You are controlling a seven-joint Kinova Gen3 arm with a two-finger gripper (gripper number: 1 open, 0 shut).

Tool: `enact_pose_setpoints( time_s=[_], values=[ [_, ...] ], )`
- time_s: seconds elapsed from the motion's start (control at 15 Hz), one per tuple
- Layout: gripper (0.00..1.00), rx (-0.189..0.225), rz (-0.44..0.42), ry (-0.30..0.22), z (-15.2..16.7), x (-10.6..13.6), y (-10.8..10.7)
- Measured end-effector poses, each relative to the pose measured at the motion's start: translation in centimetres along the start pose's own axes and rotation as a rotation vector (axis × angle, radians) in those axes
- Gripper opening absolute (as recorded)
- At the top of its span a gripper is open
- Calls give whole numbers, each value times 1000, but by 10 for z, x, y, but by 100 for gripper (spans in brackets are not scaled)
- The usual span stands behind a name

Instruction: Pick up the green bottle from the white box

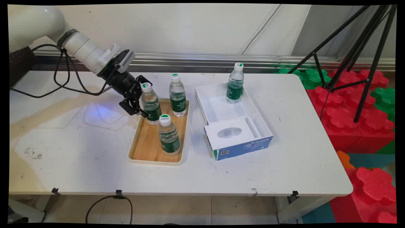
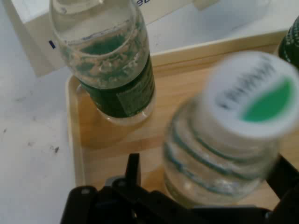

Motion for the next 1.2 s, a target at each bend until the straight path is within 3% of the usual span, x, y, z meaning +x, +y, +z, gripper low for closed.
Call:
enact_pose_setpoints(
  time_s=[0.6, 1.2],
  values=[
    [100, 4, -56, 2, -18, -1, 7],
    [100, 10, -203, -36, -87, 5, 43]
  ],
)
